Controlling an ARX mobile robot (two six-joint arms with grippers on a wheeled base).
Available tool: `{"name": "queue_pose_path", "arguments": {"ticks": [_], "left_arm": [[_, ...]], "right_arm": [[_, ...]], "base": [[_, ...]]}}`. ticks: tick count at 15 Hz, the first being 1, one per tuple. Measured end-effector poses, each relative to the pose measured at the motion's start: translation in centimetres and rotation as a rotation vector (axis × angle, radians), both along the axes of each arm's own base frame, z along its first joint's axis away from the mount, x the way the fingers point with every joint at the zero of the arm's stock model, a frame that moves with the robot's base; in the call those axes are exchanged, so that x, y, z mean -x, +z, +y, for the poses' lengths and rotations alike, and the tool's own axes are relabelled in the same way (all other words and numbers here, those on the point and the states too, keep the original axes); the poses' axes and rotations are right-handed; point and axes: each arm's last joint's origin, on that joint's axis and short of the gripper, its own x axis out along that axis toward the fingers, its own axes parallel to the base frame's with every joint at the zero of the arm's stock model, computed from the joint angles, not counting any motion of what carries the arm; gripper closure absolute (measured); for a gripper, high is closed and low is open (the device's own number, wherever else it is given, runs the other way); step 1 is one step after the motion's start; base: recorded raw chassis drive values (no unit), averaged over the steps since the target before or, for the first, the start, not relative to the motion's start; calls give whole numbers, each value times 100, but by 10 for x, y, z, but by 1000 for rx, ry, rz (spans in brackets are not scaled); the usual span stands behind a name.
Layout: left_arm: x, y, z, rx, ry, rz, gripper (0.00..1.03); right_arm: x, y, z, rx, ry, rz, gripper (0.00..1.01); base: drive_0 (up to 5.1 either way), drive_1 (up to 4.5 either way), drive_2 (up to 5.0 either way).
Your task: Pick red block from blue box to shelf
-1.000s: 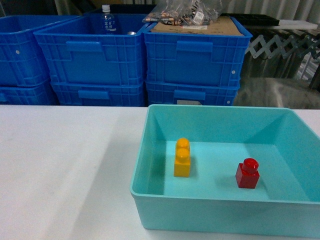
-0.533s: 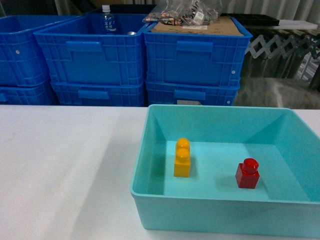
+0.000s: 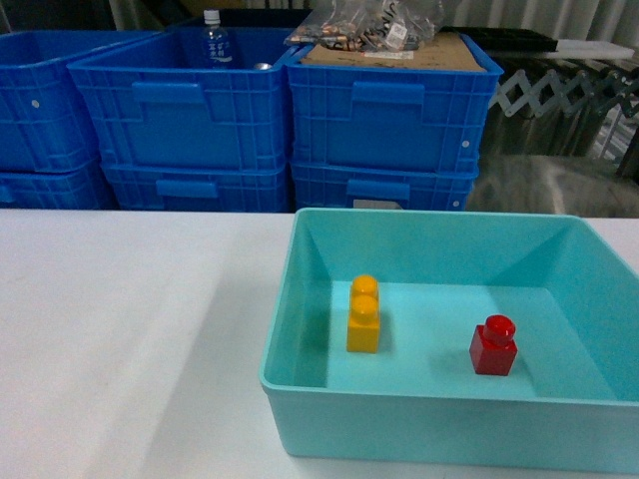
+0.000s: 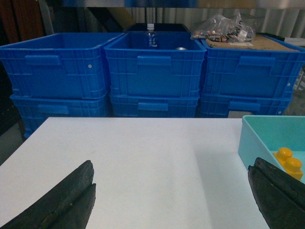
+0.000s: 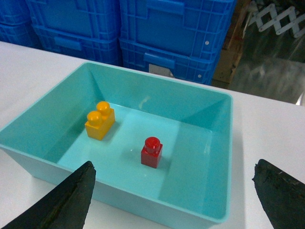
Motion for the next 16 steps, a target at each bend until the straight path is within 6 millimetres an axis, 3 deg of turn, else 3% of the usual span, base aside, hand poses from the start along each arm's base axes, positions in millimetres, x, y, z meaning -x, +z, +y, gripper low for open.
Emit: {"name": "queue_pose_path", "arguments": {"ticks": [4,9,13,16], "left_arm": [[0,0,0,0,0,0,5],[0,0,0,0,0,0,5],[0,0,0,0,0,0,5],[0,0,0,0,0,0,5]], "right_arm": [[-73,0,34,-4,-6,166,3],[-165,-39,62,-33,-87,473,3],[-201,-56,81,43,-136,554,3],[-218,-80,86,95,-184,597,3]], "base": [[0,0,0],[0,0,0],[0,0,0],[0,0,0]]}}
